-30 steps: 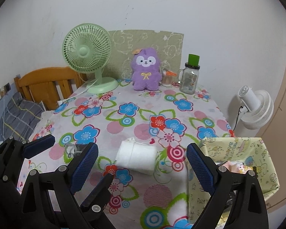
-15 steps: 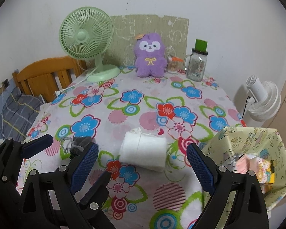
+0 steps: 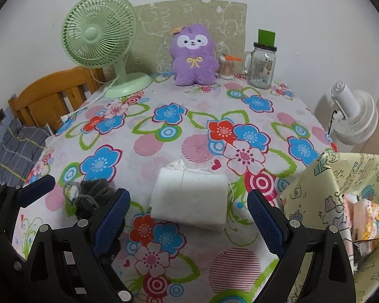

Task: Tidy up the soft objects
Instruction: 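Grasp the grey knitted pouch with the left tool while the right tool grasps the tissue pack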

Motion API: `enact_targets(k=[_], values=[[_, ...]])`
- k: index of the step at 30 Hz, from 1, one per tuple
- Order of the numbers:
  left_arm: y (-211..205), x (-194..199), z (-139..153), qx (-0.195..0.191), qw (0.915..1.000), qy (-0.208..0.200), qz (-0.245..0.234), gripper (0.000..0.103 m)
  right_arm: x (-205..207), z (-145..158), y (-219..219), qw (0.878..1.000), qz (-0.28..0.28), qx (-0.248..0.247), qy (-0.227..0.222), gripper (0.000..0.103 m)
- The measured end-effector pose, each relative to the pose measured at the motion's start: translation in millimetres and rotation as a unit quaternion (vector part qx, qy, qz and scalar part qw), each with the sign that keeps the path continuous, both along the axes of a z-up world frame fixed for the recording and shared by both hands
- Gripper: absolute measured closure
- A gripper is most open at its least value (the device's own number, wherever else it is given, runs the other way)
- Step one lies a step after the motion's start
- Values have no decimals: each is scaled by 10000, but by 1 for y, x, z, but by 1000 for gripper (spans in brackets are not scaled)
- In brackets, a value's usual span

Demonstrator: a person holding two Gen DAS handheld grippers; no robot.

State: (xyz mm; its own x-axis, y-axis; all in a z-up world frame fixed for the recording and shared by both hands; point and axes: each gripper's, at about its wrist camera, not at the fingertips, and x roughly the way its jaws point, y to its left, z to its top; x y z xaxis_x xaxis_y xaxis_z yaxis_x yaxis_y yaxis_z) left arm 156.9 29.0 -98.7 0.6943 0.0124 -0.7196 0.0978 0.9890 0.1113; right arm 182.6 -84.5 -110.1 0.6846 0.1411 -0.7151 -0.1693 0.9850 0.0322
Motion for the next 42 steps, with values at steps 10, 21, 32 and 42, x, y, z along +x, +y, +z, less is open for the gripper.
enact_targets(k=[10, 21, 32, 42], values=[[3, 16, -12, 90, 9999, 97, 105, 8, 20, -17, 3, 9997, -73, 90, 230, 7], [8, 29, -29, 157, 9992, 318, 172, 8, 38, -39, 9, 9981, -146, 86, 595, 15], [6, 33, -38, 218, 9987, 451, 84, 8, 42, -48, 15, 9980, -141, -278, 549, 39], [16, 34, -34, 43, 9992, 316, 247, 8, 39, -39, 15, 9989, -78, -307, 349, 74]])
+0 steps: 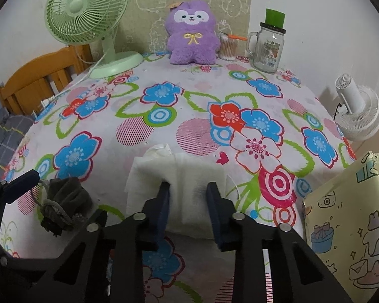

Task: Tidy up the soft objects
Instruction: 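Grasp the grey knitted pouch with the left tool while the right tool grasps the tissue pack, then carry the grey pouch with the left tool while the right tool carries the tissue pack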

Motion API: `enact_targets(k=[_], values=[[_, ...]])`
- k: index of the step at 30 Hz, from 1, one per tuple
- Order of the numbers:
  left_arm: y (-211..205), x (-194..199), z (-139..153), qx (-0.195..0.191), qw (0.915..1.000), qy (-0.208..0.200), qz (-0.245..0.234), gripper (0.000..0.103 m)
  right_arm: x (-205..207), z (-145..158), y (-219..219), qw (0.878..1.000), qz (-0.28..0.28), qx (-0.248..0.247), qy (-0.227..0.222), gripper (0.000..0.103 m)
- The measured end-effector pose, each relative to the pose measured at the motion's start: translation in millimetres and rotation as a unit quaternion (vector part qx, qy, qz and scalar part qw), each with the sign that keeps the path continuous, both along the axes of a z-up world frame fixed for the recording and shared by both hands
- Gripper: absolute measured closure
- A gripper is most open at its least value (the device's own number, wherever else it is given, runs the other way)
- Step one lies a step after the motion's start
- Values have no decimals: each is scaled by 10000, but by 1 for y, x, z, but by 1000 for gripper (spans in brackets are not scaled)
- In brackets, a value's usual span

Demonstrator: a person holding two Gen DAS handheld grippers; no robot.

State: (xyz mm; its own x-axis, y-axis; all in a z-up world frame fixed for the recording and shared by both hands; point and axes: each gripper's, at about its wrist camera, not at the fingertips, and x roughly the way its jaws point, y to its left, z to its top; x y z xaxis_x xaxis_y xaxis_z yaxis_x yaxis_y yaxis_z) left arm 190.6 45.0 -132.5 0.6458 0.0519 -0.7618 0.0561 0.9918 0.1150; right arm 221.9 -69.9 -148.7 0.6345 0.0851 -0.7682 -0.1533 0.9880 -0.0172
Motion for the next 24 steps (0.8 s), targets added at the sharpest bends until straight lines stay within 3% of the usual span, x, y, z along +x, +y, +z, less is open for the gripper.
enact_targets(k=[6, 9, 13, 24], values=[[7, 3, -2, -24, 9999, -8, 151, 10, -3, 3, 6, 9999, 130, 57, -42, 80], [11, 3, -4, -83, 9998, 39, 175, 35, -4, 4, 9, 9998, 177, 52, -53, 80], [17, 3, -9, -395, 9989, 208, 144, 43, -7, 5, 11, 9997, 201, 78, -61, 80], [13, -11, -3, -551, 9985, 23, 62, 66, -18, 8, 8, 9997, 201, 125, -83, 80]])
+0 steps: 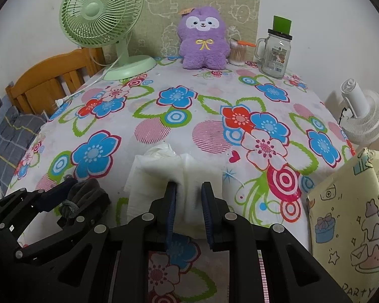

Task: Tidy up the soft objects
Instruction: 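Carry the grey pouch with the left tool while the right tool carries the tissue pack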

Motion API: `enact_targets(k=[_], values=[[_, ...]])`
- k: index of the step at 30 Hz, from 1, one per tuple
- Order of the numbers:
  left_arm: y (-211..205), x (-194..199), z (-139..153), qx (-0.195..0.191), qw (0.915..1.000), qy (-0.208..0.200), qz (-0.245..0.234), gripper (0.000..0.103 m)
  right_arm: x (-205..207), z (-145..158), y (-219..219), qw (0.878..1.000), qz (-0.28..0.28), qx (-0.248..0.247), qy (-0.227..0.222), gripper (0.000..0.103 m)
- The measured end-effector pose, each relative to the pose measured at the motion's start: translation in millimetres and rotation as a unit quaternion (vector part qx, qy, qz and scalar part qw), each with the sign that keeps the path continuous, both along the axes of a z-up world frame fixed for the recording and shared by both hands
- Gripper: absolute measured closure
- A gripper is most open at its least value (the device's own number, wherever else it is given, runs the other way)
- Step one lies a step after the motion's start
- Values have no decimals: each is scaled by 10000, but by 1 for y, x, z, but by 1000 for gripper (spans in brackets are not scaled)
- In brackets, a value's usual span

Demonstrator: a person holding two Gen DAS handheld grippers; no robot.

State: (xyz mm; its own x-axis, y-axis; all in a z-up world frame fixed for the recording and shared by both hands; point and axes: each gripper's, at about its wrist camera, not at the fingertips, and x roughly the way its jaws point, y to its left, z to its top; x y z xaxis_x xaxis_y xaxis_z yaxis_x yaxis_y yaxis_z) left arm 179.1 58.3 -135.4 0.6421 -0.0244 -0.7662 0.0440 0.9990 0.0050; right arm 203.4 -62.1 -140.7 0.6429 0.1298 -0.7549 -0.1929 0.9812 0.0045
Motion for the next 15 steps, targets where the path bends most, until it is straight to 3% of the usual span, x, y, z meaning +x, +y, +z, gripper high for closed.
enact_targets(k=[15], values=[[-15, -29, 16, -112, 9996, -229, -73, 69, -32, 14, -17, 9998, -68, 58, -173, 80]])
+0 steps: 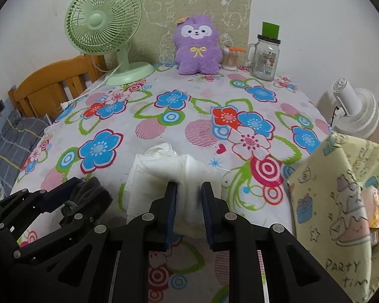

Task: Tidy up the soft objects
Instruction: 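Carry the grey pouch with the left tool while the right tool carries the tissue pack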

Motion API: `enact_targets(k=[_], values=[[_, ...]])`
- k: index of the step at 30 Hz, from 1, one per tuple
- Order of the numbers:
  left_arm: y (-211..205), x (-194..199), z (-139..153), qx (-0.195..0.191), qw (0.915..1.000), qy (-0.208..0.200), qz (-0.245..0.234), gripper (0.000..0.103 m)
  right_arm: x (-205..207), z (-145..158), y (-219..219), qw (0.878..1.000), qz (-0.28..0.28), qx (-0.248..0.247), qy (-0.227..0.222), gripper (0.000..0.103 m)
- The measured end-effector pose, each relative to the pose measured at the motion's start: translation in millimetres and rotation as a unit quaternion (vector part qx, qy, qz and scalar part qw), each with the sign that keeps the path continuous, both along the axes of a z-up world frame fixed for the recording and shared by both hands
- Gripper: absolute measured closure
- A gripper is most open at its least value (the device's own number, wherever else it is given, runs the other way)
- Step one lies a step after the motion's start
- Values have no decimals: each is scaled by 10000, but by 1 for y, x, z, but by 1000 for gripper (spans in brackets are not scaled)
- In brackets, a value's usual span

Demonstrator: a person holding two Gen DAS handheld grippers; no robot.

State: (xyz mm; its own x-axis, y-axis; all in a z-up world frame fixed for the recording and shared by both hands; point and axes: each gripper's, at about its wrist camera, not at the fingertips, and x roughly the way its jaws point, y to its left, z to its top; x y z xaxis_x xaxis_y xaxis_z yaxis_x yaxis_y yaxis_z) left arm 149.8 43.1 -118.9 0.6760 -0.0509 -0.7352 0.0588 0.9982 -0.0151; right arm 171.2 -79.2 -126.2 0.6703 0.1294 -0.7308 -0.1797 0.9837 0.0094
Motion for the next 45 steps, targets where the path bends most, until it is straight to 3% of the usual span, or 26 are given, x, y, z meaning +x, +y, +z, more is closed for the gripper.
enact_targets(k=[26, 45], values=[[-38, -55, 48, 135, 9980, -592, -183, 69, -58, 43, -41, 9985, -164, 99, -514, 80], [-59, -72, 85, 159, 9948, -957, -301, 69, -79, 82, -64, 9959, -269, 160, -854, 80]])
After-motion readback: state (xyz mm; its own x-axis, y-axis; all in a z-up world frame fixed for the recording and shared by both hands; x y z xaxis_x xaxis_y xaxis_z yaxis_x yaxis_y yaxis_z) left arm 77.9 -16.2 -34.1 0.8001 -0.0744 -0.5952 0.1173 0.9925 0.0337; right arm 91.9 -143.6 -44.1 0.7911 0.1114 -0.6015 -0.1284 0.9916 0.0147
